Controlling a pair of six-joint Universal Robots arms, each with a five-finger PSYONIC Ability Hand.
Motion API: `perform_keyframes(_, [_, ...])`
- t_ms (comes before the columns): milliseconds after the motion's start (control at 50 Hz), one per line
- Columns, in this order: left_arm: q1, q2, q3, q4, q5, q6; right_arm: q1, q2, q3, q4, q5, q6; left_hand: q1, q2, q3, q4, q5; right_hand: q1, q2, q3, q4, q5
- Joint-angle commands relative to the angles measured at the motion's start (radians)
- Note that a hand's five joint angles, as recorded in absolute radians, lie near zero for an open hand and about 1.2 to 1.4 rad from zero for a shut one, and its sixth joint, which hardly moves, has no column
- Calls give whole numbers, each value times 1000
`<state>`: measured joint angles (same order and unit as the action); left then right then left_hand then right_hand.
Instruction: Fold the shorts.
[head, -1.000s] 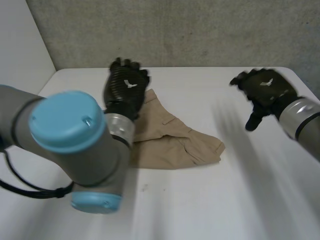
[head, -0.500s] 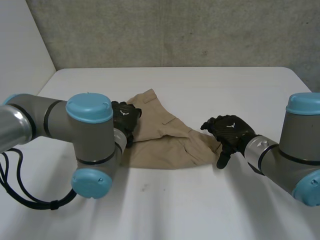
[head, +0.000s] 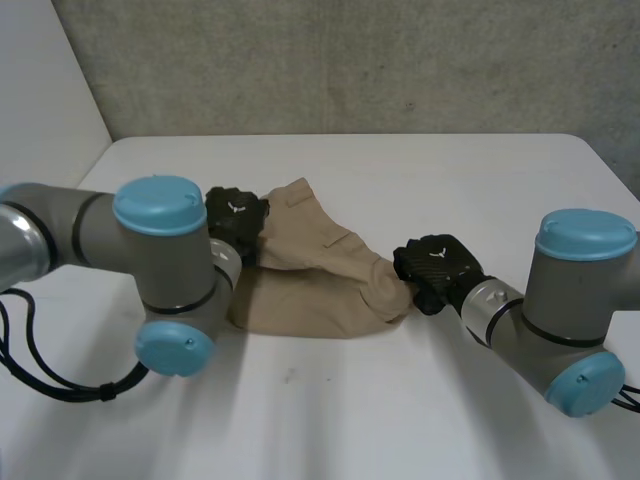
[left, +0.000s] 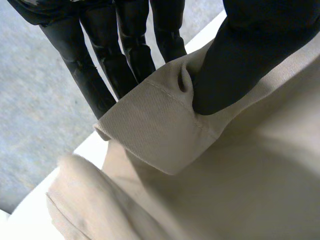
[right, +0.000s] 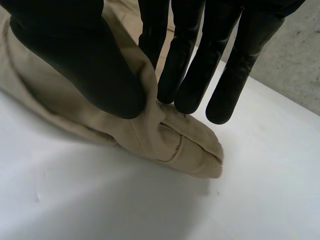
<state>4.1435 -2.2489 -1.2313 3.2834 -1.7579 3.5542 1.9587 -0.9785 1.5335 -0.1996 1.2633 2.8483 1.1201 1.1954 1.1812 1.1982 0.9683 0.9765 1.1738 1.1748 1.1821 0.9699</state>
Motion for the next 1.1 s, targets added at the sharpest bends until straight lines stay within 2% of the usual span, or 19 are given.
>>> perform_keyframes(20, [-9, 219, -36, -13, 0, -3, 2, -69, -33, 2, 34, 31, 276, 201, 215, 198, 253, 420, 222, 221, 214, 252])
perform_keyframes(60, [-11, 284, -40, -16, -2, -5, 0, -132, -35, 6, 48, 29, 276, 201, 215, 198, 253, 420, 222, 221, 214, 252])
perform_keyframes(80, [-11, 314, -42, -18, -2, -5, 3, -207, -36, 17, 62, 28, 276, 201, 215, 198, 253, 420, 222, 221, 214, 252])
perform_keyframes(200, [-13, 546, -22, -79, 3, 5, 6, -387, -73, 55, 76, 25, 276, 201, 215, 198, 253, 420, 222, 221, 214, 252])
perform_keyframes(380, [-8, 801, 56, -126, 18, 3, -3, -679, -246, 135, 94, 60, 276, 201, 215, 198, 253, 420, 222, 221, 214, 252])
perform_keyframes(480, [-13, 891, 105, -130, 20, 2, -12, -743, -329, 158, 140, 65, 276, 201, 215, 198, 253, 420, 222, 221, 214, 252])
perform_keyframes(600, [-26, 911, 104, -133, 20, -5, -14, -746, -392, 209, 149, 63, 276, 201, 215, 198, 253, 420, 222, 221, 214, 252])
perform_keyframes(680, [-36, 891, 61, -137, 17, -6, -15, -723, -397, 255, 146, 56, 276, 201, 215, 198, 253, 420, 222, 221, 214, 252])
perform_keyframes(760, [-39, 812, 13, -137, 15, -12, -14, -625, -386, 295, 148, 37, 276, 201, 215, 198, 253, 420, 222, 221, 214, 252])
perform_keyframes(840, [-39, 683, 3, -134, 17, -41, -12, -493, -372, 313, 151, -12, 276, 201, 215, 198, 253, 420, 222, 221, 214, 252])
perform_keyframes(960, [-13, 387, 44, -110, 23, -55, -9, -309, -375, 292, 171, -70, 276, 201, 215, 198, 253, 420, 222, 221, 214, 252])
perform_keyframes(1060, [46, 158, 162, -9, 20, -54, 0, -155, -417, 163, 228, -96, 276, 201, 215, 198, 253, 420, 222, 221, 214, 252])
perform_keyframes(1100, [81, 51, 244, 50, 15, -52, 0, -82, -437, 42, 261, -107, 276, 201, 215, 198, 253, 420, 222, 221, 214, 252])
